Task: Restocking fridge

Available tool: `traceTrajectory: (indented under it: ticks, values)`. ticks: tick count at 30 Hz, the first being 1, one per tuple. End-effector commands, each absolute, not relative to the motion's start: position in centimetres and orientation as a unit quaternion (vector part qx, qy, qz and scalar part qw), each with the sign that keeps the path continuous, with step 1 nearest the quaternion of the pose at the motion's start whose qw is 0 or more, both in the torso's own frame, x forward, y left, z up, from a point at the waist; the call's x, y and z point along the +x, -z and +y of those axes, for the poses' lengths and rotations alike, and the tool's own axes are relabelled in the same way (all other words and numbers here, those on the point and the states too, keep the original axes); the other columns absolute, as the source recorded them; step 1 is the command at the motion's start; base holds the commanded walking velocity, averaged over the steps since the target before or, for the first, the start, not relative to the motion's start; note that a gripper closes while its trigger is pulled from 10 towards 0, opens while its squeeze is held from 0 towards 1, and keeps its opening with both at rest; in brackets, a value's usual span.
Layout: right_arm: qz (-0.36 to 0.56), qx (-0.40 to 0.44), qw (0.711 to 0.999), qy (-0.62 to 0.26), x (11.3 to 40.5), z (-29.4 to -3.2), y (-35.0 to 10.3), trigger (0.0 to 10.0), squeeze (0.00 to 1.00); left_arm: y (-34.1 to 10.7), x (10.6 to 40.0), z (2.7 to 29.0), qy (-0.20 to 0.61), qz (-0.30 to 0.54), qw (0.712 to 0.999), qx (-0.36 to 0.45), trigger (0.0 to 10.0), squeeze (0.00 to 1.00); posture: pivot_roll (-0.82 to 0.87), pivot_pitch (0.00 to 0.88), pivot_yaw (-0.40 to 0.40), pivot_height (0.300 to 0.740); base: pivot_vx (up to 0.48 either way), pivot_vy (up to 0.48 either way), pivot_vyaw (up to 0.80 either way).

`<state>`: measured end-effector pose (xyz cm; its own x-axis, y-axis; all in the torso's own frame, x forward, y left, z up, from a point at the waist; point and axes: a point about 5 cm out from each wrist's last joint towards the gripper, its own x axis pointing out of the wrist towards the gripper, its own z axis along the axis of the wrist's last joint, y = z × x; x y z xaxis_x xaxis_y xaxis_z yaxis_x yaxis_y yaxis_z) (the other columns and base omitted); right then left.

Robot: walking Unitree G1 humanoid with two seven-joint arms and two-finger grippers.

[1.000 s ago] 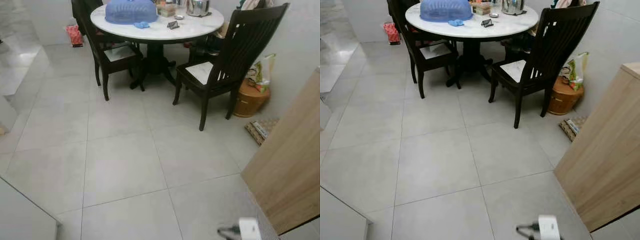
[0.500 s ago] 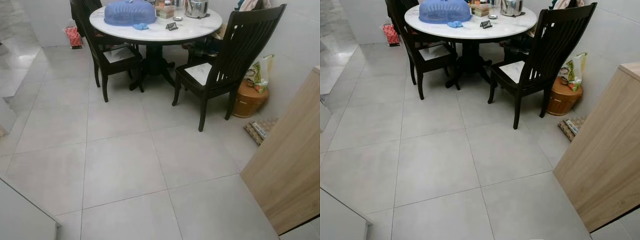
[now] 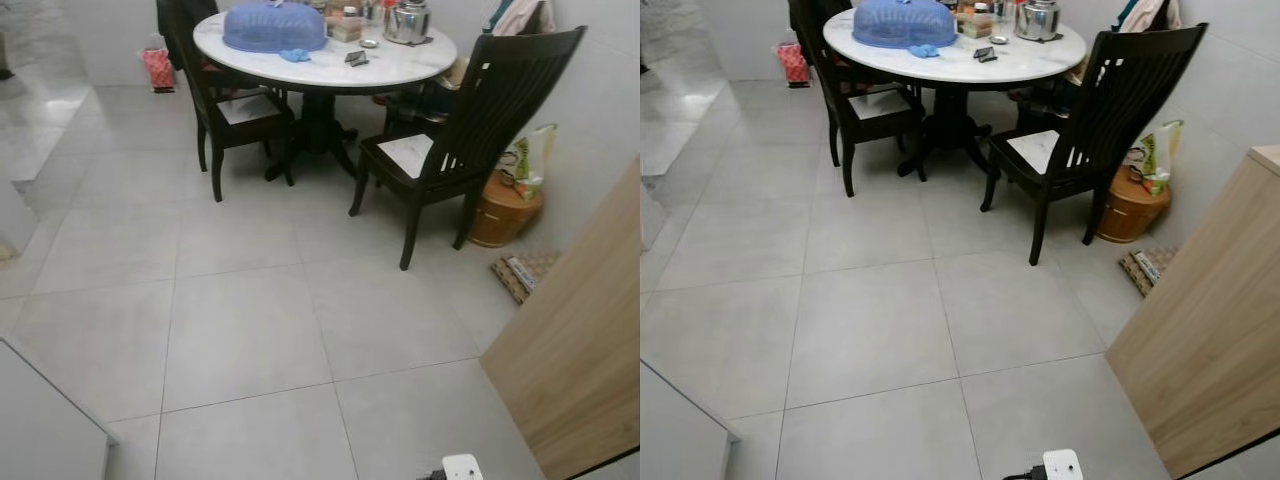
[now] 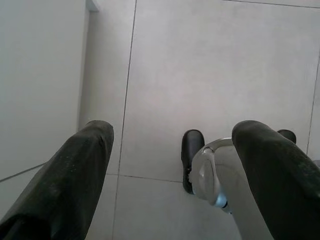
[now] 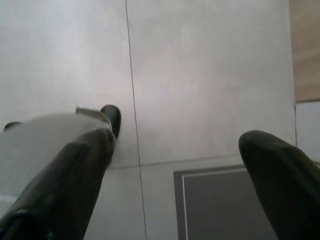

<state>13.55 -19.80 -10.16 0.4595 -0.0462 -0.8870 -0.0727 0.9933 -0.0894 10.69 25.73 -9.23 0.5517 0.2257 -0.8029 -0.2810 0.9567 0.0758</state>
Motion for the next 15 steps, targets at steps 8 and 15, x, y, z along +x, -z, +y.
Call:
traceTrajectory:
  ticks: [8,15]
  values:
    - [0.523,-0.050,0.851,-0.016,13.4,-19.2,10.3,10.0,0.00,9.3,10.6,25.6,-0.143,0.452,0.880,-0.027,10.0,0.00,-0.12,0.000,-0.044,0.740,0.000,0.000,0.00]
    - [0.522,-0.042,0.851,-0.027,12.9,-18.6,10.5,10.0,0.00,9.3,10.5,25.6,-0.138,0.453,0.880,-0.024,10.0,0.00,-0.12,0.000,-0.042,0.740,0.000,0.000,0.00]
